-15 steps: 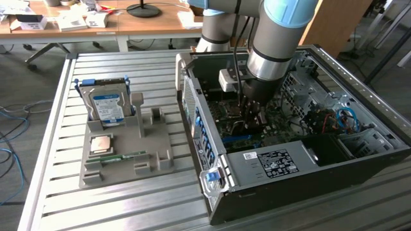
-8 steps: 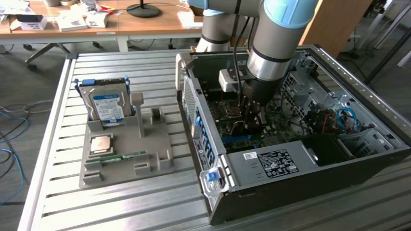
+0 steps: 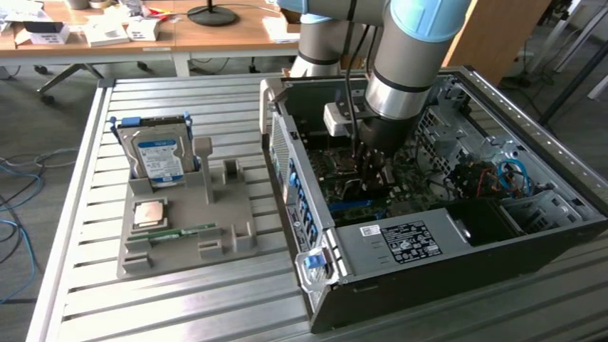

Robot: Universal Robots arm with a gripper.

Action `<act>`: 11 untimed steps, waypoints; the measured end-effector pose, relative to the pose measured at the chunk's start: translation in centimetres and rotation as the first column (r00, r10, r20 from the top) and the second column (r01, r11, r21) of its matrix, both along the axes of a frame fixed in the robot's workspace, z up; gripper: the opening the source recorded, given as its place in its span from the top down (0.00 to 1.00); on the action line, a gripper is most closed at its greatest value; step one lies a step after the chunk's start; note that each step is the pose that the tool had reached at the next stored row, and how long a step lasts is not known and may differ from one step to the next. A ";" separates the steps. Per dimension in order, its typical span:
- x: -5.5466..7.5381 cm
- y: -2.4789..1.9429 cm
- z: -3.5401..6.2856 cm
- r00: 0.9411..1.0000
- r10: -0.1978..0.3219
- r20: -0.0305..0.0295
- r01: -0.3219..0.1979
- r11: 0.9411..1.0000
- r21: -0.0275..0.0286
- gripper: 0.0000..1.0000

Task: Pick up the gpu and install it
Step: 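Insert the gpu into the slot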

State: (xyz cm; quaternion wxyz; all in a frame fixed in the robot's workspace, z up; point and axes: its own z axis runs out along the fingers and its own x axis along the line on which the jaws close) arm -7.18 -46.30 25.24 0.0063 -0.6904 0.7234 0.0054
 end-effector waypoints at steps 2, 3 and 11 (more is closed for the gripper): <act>0.0 0.00 0.00 1.000 0.003 0.000 -0.003 1.000 0.000 0.73; 0.0 0.00 0.00 1.000 0.005 0.000 -0.005 1.000 0.000 0.73; 0.1 0.00 -0.01 1.000 0.019 0.000 -0.019 1.000 0.000 0.73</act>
